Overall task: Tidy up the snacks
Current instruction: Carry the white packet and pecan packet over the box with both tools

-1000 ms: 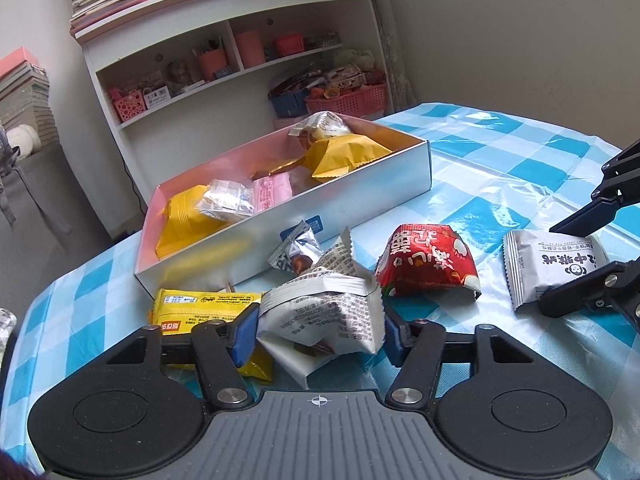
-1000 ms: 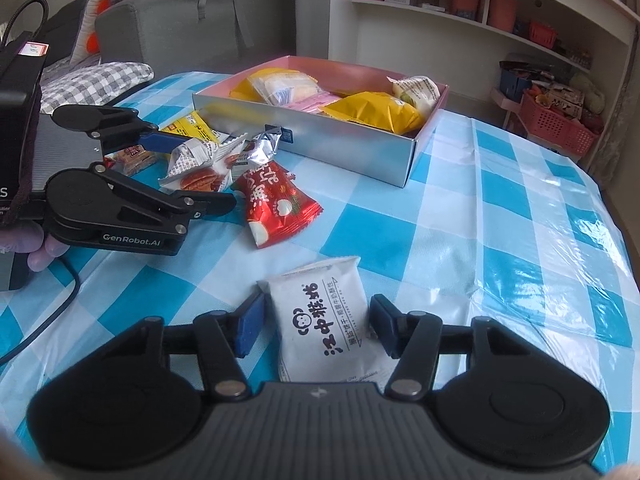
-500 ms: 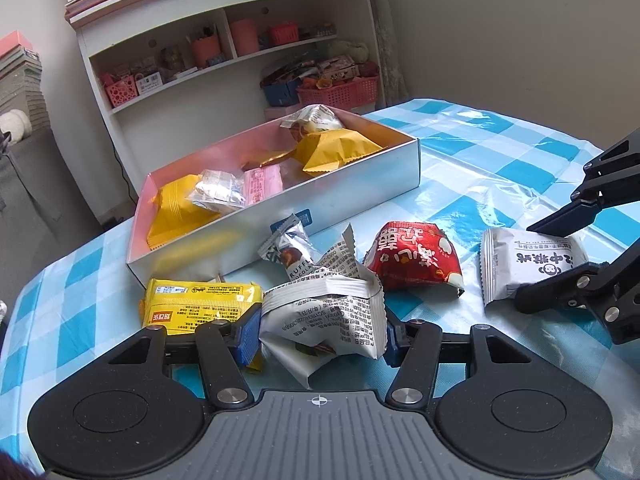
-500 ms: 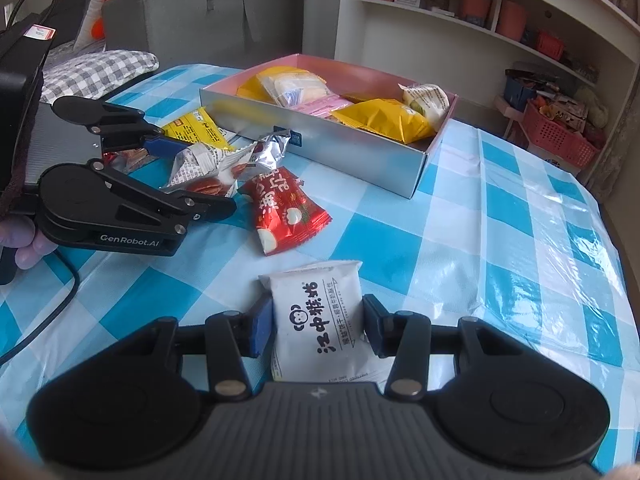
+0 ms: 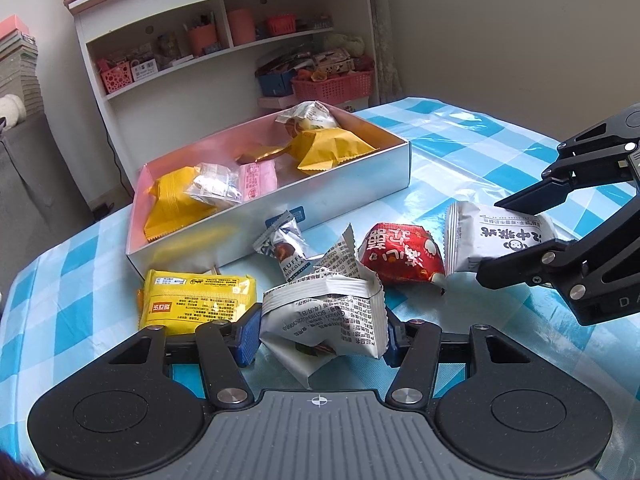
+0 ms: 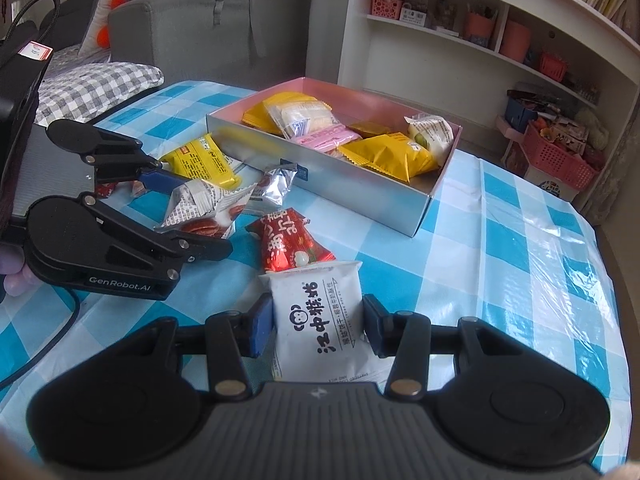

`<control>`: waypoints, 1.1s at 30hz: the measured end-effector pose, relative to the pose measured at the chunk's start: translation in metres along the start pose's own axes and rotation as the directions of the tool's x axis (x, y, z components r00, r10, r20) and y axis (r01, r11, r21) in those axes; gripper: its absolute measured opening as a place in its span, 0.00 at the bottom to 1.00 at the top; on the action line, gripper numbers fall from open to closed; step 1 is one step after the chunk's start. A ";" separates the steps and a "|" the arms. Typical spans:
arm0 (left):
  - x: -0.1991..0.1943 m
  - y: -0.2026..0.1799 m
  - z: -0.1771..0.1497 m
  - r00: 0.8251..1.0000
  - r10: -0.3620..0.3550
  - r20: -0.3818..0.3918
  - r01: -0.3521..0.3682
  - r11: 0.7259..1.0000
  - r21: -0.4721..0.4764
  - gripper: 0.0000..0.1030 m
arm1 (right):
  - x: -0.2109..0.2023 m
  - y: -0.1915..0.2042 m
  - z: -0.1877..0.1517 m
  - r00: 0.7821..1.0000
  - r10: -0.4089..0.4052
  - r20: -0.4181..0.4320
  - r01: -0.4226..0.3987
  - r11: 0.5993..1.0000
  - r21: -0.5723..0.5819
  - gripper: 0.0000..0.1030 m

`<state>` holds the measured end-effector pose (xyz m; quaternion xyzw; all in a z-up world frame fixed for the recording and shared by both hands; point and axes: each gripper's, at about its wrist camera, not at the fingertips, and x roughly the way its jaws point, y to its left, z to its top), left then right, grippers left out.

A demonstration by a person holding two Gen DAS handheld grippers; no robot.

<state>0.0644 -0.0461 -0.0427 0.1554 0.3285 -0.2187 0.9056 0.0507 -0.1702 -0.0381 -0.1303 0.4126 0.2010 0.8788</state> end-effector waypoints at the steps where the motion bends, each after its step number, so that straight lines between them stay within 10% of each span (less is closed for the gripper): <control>1: -0.001 0.001 0.001 1.000 -0.001 -0.002 0.001 1.000 -0.005 0.53 | 0.000 0.000 0.002 1.000 0.000 0.003 0.000 1.000 0.001 0.42; 33: 0.002 0.069 0.048 0.997 0.065 -0.031 -0.070 0.974 -0.217 0.53 | 0.029 -0.021 0.086 0.993 -0.062 0.101 0.049 0.990 0.131 0.42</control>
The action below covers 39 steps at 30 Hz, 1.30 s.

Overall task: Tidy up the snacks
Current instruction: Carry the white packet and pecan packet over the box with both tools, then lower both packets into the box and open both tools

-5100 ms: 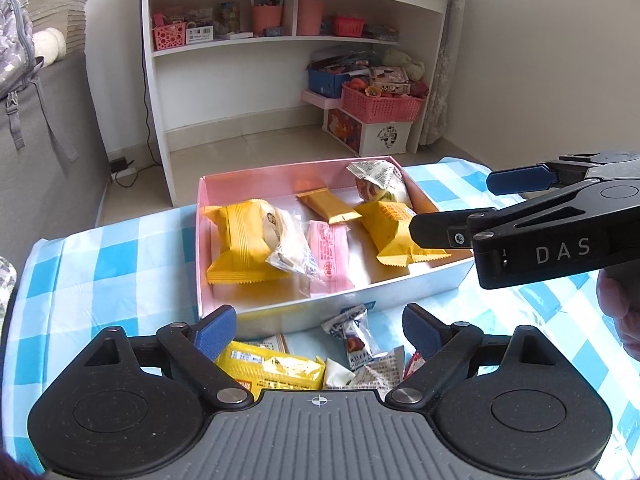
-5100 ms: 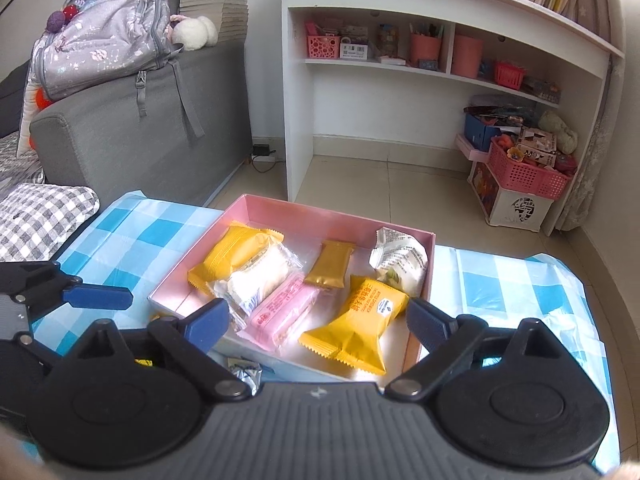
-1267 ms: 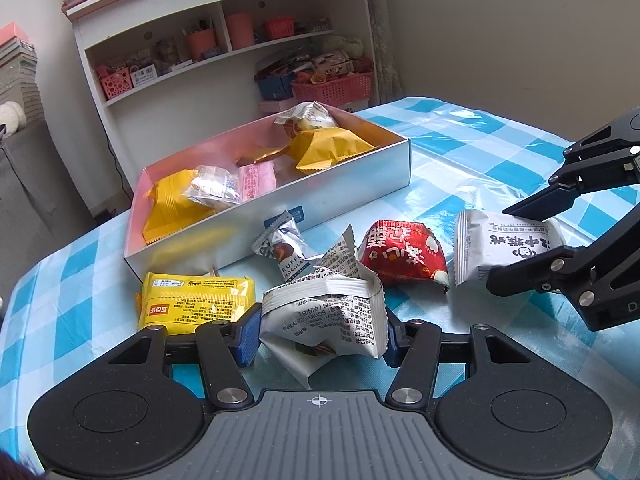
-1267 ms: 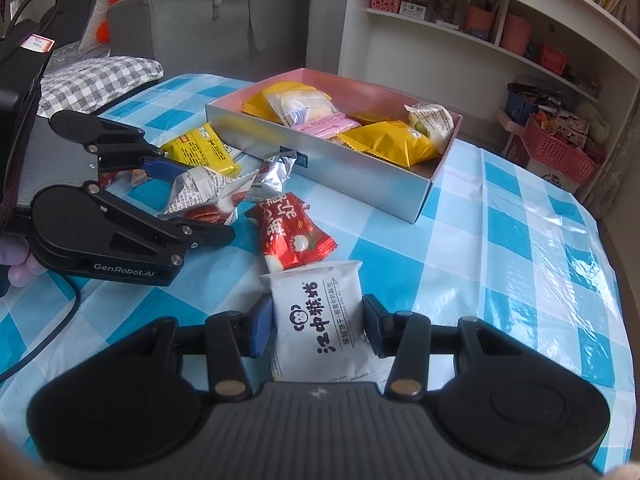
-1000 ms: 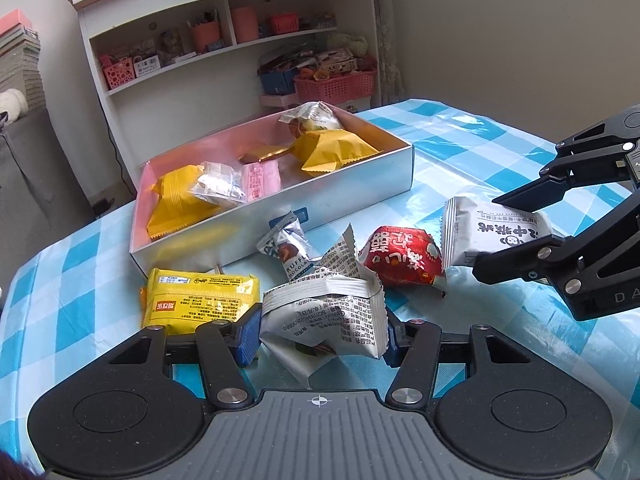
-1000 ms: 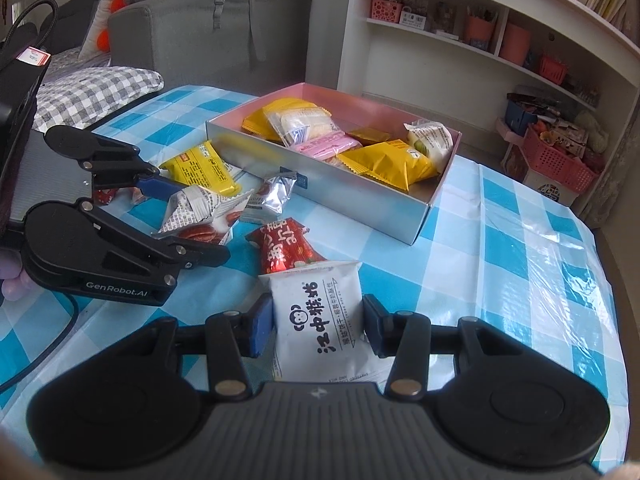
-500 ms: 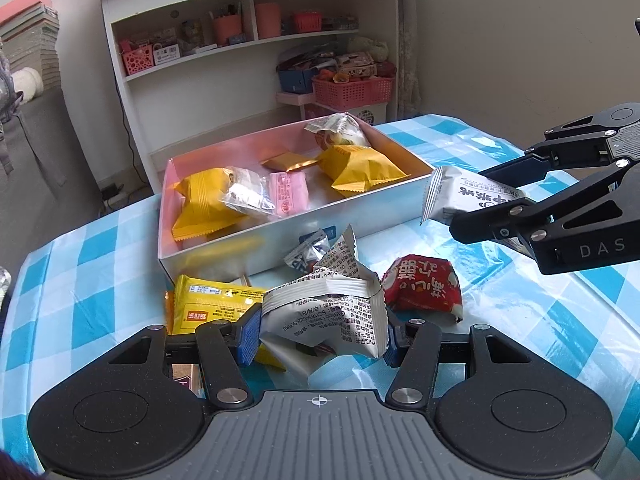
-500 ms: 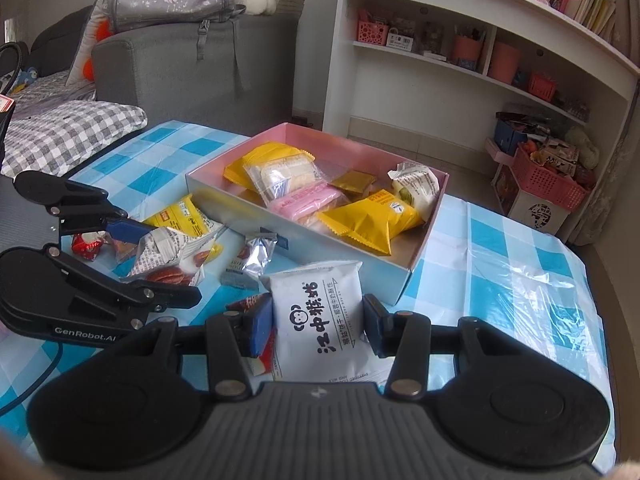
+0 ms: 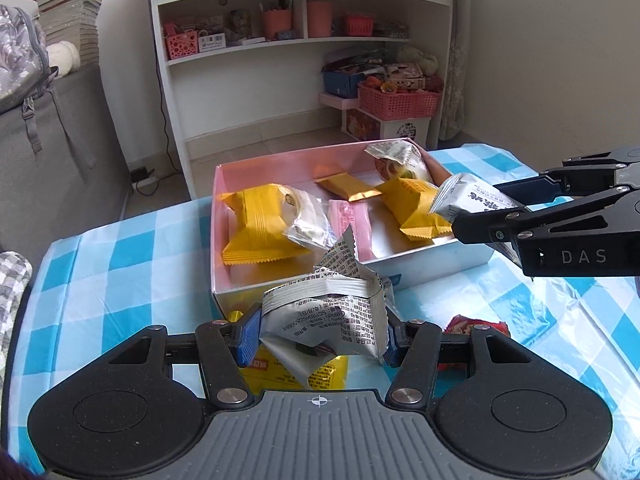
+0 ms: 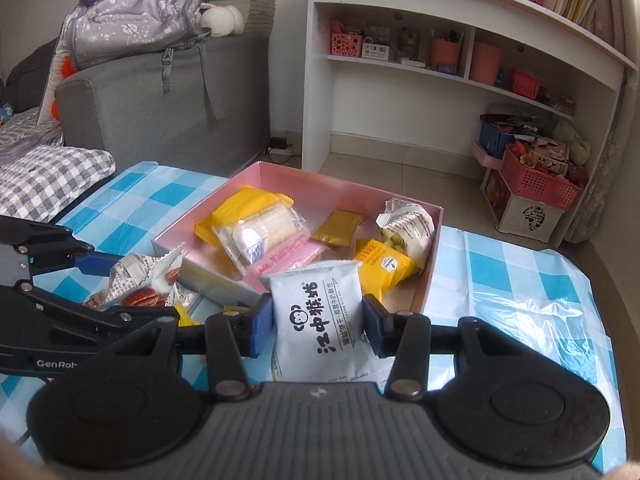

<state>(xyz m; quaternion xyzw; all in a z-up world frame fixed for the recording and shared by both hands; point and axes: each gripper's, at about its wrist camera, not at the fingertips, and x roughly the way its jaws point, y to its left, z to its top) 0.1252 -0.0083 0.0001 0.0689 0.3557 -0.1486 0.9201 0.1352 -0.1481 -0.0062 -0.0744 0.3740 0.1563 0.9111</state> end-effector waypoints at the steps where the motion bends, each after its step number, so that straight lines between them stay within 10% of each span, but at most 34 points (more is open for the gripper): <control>1: 0.001 0.003 0.003 1.000 0.003 0.002 -0.003 1.000 -0.009 0.53 | 0.002 0.000 0.002 1.000 0.000 0.001 0.000 1.000 0.007 0.42; 39: 0.093 0.038 0.038 0.999 -0.011 -0.039 0.009 0.998 -0.069 0.55 | 0.086 -0.023 0.042 1.000 -0.004 -0.028 0.010 0.981 0.195 0.44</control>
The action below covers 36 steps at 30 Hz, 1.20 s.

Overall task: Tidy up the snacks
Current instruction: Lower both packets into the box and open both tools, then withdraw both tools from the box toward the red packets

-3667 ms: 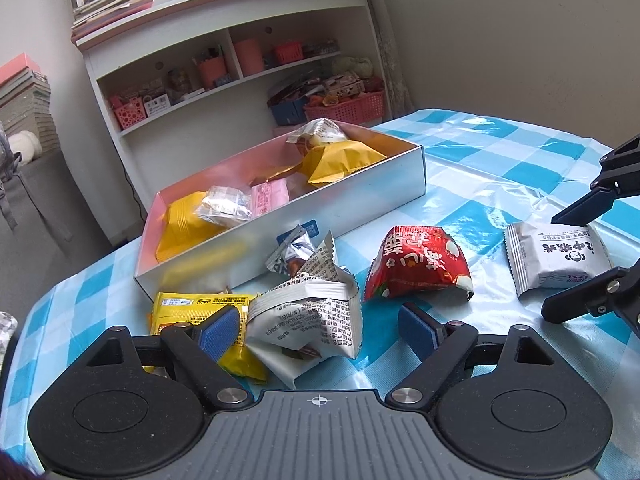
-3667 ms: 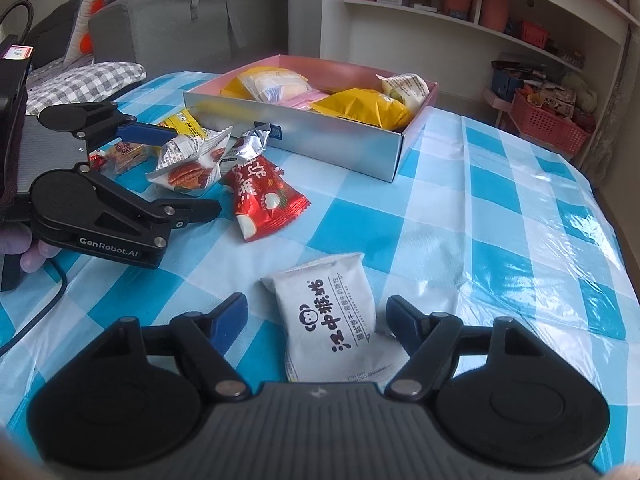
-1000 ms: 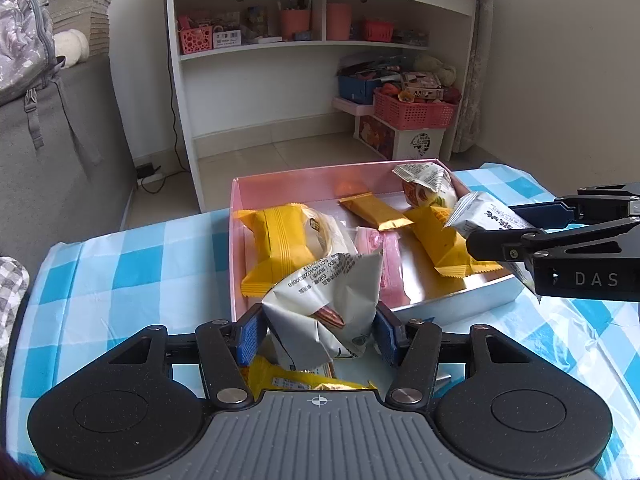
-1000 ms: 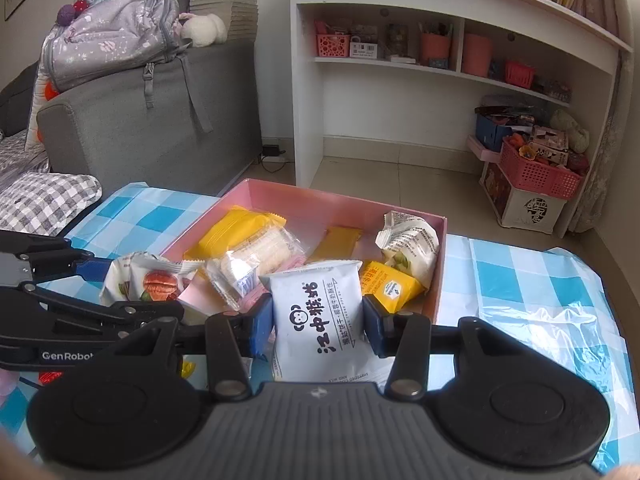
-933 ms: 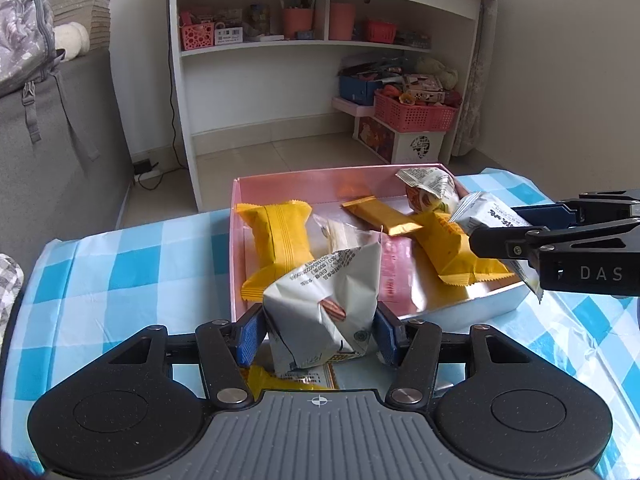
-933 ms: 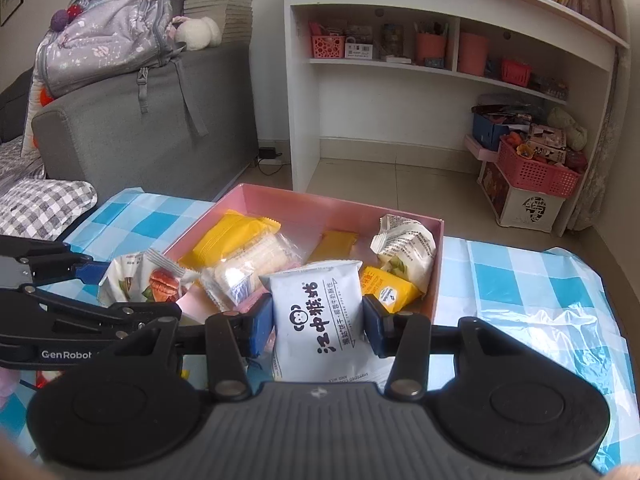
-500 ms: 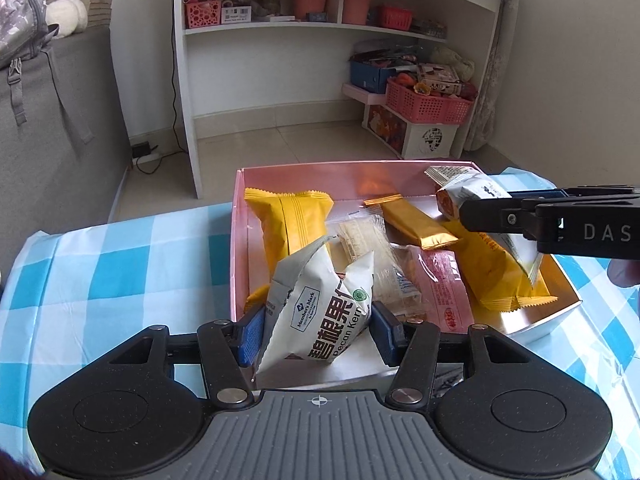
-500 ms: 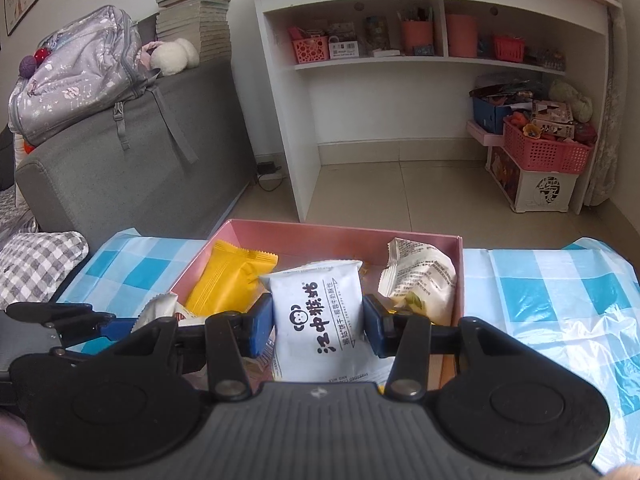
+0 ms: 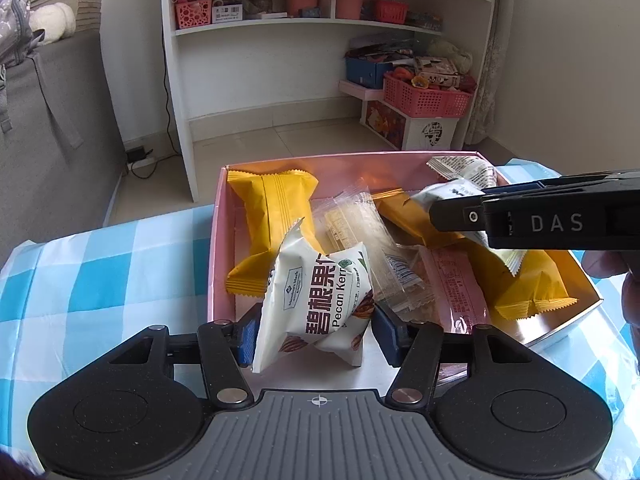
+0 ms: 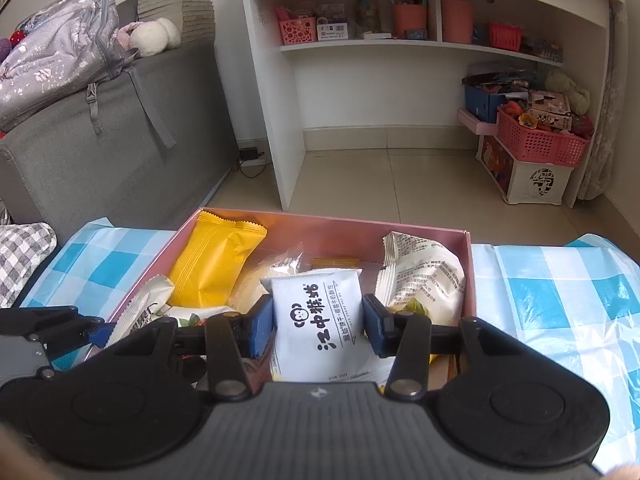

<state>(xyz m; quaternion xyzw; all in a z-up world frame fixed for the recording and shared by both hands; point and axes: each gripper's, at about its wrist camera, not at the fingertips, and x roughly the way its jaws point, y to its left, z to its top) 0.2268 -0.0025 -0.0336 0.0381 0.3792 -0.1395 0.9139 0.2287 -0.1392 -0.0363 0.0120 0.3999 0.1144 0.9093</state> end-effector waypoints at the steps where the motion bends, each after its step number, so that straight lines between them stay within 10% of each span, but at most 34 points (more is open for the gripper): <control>1: -0.002 -0.001 0.000 1.000 -0.004 0.001 0.004 1.000 0.004 0.56 | 0.000 0.001 0.000 1.000 0.000 0.000 0.000 1.000 -0.003 0.45; 11: -0.023 -0.010 0.003 0.999 -0.042 0.013 0.042 0.999 0.023 0.76 | -0.017 -0.003 0.005 1.000 0.001 0.021 -0.002 0.999 0.034 0.70; 36: -0.099 -0.039 -0.036 1.000 -0.023 0.001 0.023 0.997 0.075 0.92 | -0.082 0.011 -0.025 0.998 -0.061 0.015 0.062 0.997 -0.053 0.90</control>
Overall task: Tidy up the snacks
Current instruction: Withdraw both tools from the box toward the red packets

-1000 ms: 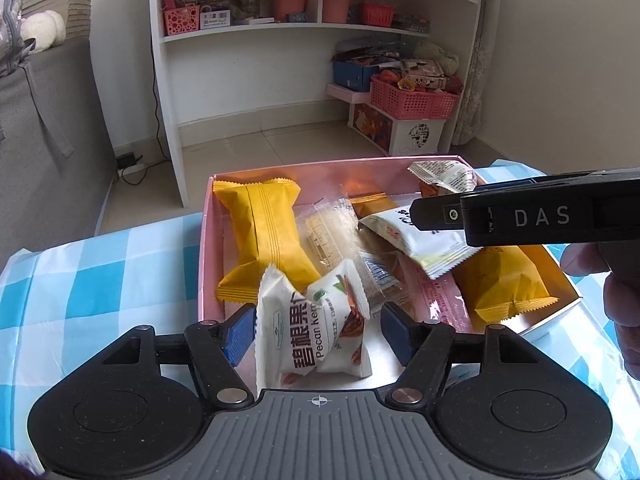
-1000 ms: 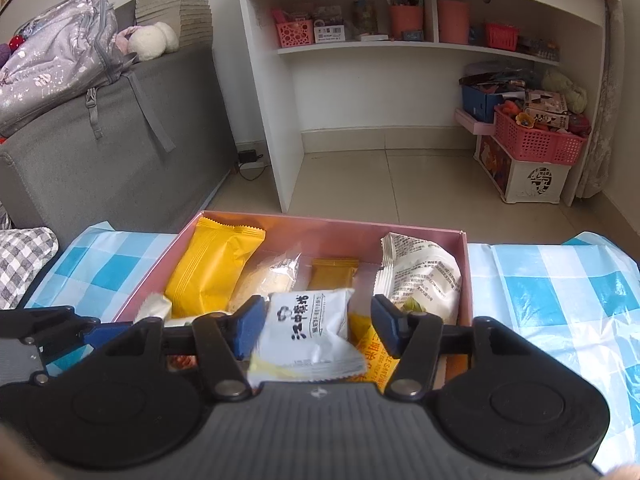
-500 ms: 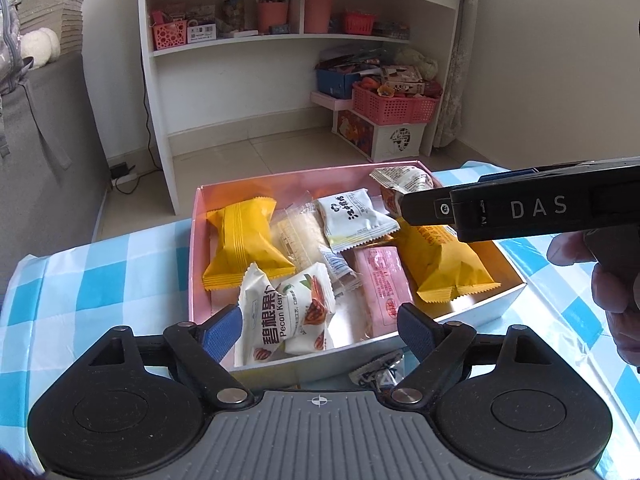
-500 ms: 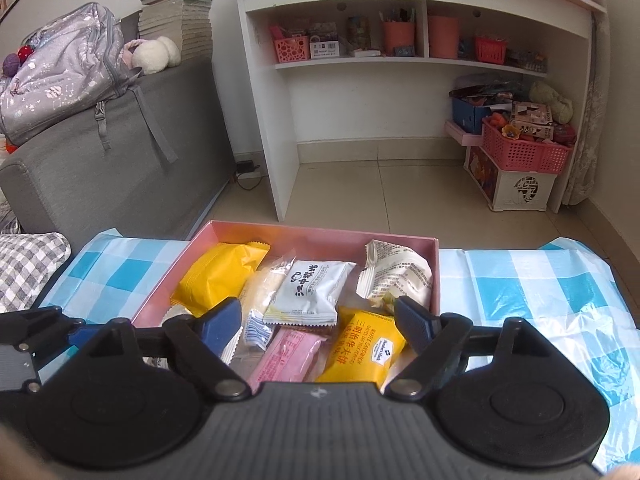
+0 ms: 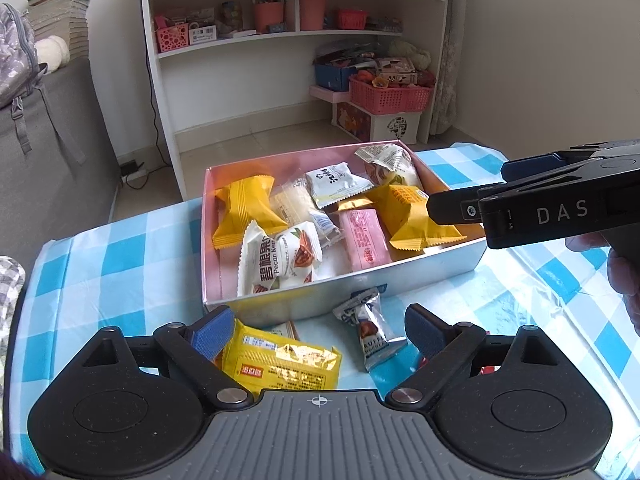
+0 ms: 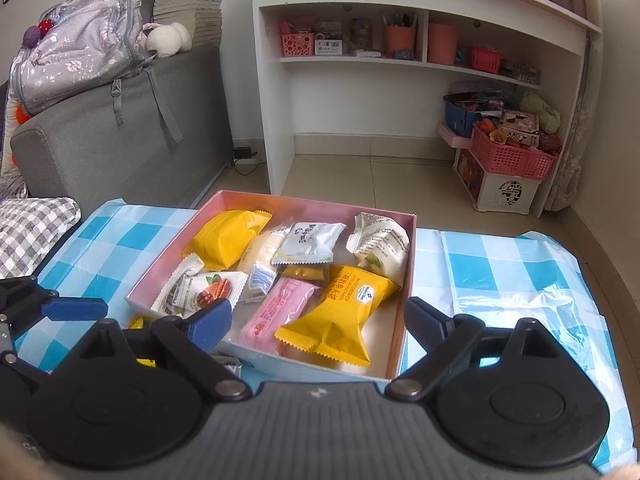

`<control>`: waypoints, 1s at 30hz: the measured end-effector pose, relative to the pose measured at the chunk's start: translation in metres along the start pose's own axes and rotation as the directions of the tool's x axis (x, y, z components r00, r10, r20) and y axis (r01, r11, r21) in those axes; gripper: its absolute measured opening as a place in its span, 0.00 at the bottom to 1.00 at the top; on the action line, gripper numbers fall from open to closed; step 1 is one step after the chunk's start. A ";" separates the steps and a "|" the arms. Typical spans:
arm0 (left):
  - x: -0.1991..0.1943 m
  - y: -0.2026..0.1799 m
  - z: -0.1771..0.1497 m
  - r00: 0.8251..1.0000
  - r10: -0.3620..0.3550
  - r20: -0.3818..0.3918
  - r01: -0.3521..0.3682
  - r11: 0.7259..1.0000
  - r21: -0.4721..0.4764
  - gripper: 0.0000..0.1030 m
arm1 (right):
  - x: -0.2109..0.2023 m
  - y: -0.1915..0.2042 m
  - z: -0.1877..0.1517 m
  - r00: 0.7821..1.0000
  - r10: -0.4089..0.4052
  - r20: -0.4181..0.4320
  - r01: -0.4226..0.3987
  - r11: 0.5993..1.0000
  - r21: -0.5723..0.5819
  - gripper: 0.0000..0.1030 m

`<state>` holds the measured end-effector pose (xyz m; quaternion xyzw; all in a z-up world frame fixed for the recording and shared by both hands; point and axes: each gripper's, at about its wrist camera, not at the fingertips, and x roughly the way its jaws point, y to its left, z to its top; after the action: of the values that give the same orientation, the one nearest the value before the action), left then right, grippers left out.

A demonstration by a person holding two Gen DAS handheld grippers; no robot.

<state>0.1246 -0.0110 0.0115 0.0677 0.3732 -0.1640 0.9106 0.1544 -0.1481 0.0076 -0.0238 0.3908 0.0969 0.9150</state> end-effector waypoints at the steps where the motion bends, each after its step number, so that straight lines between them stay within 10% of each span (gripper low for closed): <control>1: -0.003 0.000 -0.003 1.000 0.002 0.000 -0.002 1.000 0.001 0.92 | -0.003 0.001 -0.002 1.000 -0.001 0.001 0.001 1.000 -0.001 0.91; 30: -0.056 0.016 -0.088 0.999 0.032 0.009 -0.032 0.999 -0.008 0.97 | -0.047 0.035 -0.082 1.000 0.031 -0.002 -0.030 0.984 -0.178 1.00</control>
<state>0.0351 0.0400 -0.0116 0.0694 0.3683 -0.1484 0.9151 0.0573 -0.1308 -0.0146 -0.0993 0.3805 0.1454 0.9079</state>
